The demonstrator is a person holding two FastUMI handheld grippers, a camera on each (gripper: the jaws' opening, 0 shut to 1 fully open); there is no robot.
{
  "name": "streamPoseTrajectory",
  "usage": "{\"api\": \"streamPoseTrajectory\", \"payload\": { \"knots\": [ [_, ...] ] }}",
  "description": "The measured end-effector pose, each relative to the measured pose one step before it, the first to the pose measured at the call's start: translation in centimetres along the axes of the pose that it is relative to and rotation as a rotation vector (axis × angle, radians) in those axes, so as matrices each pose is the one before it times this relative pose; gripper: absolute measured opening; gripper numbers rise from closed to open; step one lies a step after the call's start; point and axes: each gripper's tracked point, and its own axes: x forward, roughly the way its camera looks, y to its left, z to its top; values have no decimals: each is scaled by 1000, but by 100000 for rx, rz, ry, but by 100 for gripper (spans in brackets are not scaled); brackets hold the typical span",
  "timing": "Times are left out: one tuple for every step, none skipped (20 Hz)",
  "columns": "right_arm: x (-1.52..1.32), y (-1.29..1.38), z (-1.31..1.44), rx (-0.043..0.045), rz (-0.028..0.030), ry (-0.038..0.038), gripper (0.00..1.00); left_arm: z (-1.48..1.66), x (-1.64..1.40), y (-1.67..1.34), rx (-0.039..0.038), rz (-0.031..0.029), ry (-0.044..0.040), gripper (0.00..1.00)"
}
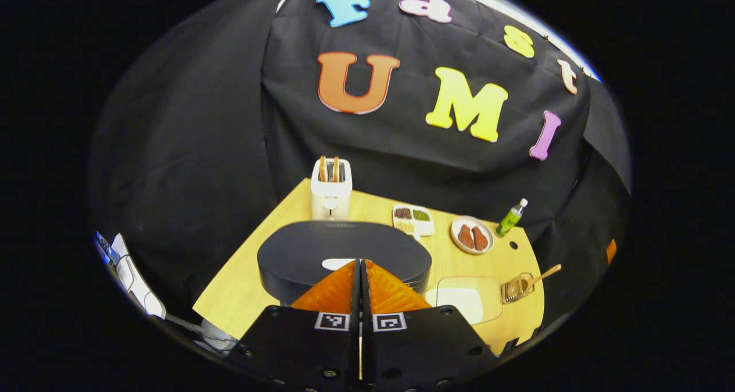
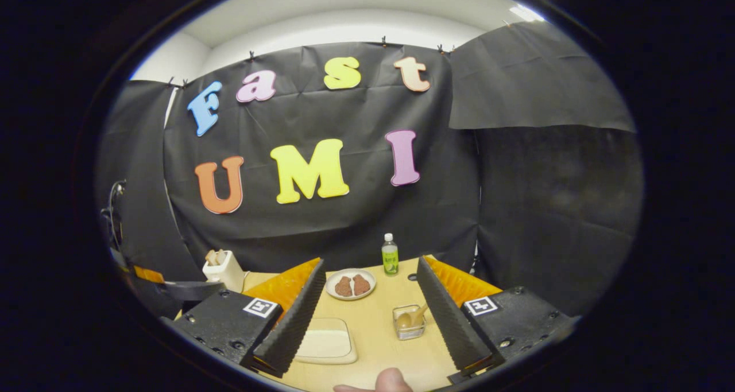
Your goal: Close the left gripper, press the button to open the rice cooker; take a wooden spoon from the chopstick holder with the right hand, scoop a spoonful of rice and pour it into the rice cooker, then put the wooden spoon back into the chopstick holder.
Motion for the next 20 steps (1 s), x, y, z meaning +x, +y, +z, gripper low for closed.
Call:
{"api": "streamPoseTrajectory", "payload": {
  "knots": [
    [-353,-175,153,-415,-226,-472,99,753,-277,-216,-147,-1139,-2414,1],
    [-365,-164,191,-192,-317,-528,100,89,-389,-181,-224,-793,-854,1],
    [-363,-69,203,-105,-122,-350,100,122,-188,12,94,-200,-1078,1],
    [-391,-2,171,-154,13,-653,99,305,-168,137,-161,-384,-1271,1],
    [-440,11,279,-445,-126,-721,100,307,-322,-120,-126,-773,-1779,1],
    [-362,-41,47,-662,20,-560,99,88,-619,-17,420,-824,-1908,2],
    [-337,-5,115,-573,56,-353,99,107,-584,-92,608,-787,-1957,4],
    [-345,126,60,-292,251,-247,99,222,-560,-355,903,-1299,-2004,11],
    [-353,162,35,-288,510,24,100,100,-775,-359,971,-1658,-1339,18],
    [-275,78,66,-495,306,-74,100,204,-750,-425,640,-1655,-2009,45],
    [-292,68,135,-751,42,-321,100,453,-879,-227,496,-482,-3124,71],
    [-350,119,289,-715,310,-487,100,611,-613,-192,44,-417,-3643,98],
    [-418,191,249,-778,319,-526,100,624,-972,132,305,1088,-3195,96],
    [-475,115,235,-599,307,-660,99,820,-1148,413,739,1011,-3724,95],
    [-528,154,285,-493,368,-675,99,724,-1045,441,1219,1567,-3234,83],
    [-524,168,26,-428,315,-361,99,391,-1107,331,1022,1350,-2905,83],
    [-443,82,-124,-581,85,140,99,256,-989,21,550,16,-2415,94],
    [-532,39,-314,-481,183,448,100,196,-967,-186,610,-482,-1982,95],
    [-543,220,-240,-503,691,821,100,-45,-865,-131,885,-895,-1093,95],
    [-540,34,-551,-728,106,1214,99,-226,-756,-61,1332,-784,-715,95]
  ]
}}
